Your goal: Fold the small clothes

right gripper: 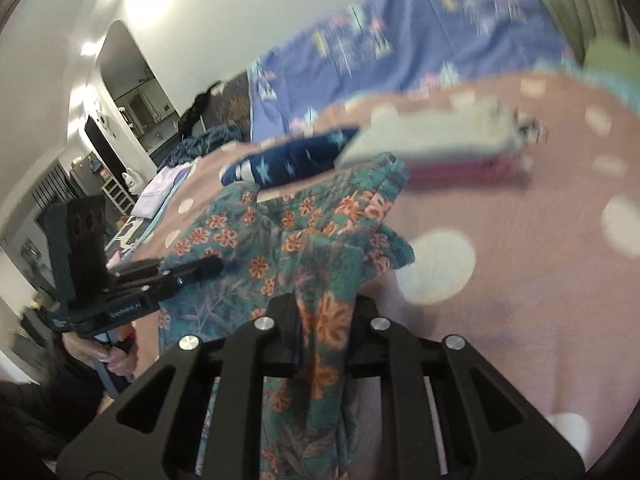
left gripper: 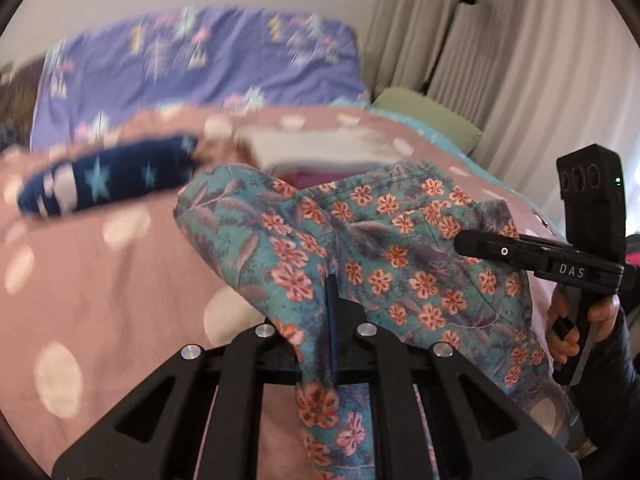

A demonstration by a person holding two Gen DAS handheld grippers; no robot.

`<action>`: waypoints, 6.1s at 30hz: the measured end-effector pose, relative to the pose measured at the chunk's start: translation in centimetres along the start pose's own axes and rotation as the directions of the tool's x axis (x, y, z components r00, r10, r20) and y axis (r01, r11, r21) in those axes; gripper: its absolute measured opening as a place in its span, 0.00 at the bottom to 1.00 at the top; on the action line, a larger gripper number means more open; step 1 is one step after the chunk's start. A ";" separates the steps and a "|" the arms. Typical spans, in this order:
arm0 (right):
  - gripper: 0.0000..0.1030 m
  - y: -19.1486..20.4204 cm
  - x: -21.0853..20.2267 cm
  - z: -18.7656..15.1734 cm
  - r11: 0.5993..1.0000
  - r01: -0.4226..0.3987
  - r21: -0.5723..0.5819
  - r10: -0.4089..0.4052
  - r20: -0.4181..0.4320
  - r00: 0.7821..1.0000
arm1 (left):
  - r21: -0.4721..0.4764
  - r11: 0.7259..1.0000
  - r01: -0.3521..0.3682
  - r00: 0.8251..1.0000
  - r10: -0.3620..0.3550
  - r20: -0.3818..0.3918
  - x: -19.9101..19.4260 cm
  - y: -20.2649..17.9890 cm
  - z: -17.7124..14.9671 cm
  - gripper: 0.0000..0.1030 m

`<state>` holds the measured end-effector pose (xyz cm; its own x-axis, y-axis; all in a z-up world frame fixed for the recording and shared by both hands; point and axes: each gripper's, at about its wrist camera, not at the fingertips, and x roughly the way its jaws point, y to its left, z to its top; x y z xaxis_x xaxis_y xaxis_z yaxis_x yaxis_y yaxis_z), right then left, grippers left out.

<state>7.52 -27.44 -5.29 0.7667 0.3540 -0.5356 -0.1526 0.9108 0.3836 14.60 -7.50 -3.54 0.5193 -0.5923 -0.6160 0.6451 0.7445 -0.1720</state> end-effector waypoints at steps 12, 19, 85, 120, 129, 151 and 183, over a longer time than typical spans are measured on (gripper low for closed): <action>0.14 3.8 -10.5 1.0 0.989 0.089 -0.115 -0.053 0.289 0.956 | 0.193 0.979 -0.063 0.986 0.031 0.166 -6.9 -7.2 4.3 0.08; 0.14 3.2 -13.2 1.2 0.990 0.096 -0.106 -0.054 0.345 0.937 | 0.258 0.963 -0.085 0.978 0.031 0.205 -8.0 -9.8 5.3 0.08; 0.35 -19.1 16.8 15.7 0.785 0.612 0.094 -0.591 -0.182 0.786 | 0.543 0.777 -0.319 0.916 0.400 -0.035 26.4 -0.6 16.5 0.42; 0.48 -9.9 8.9 6.8 0.847 0.501 0.175 -0.494 -0.088 0.865 | 0.204 0.970 -0.136 0.990 0.141 -0.013 9.6 -1.6 7.2 0.51; 0.78 -1.6 -2.7 4.8 0.861 0.504 0.072 -0.509 0.123 0.852 | 0.162 0.965 -0.207 0.978 0.200 0.054 3.8 -6.4 6.0 0.74; 0.98 3.6 -13.2 1.3 0.794 0.605 0.058 -0.598 0.251 0.761 | 0.084 0.931 -0.355 0.919 0.331 0.215 -5.7 -11.7 3.6 0.99; 0.98 14.8 -16.0 -4.3 0.785 0.616 0.066 -0.613 0.231 0.756 | 0.032 0.956 -0.292 0.936 0.279 0.217 -15.9 -10.5 -1.4 0.99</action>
<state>-9.72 -18.73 5.72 0.8172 -0.3394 -0.4657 0.3937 0.9190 0.0211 -1.20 -5.44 6.99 0.7873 -0.4137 -0.4573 0.4829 0.8748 0.0400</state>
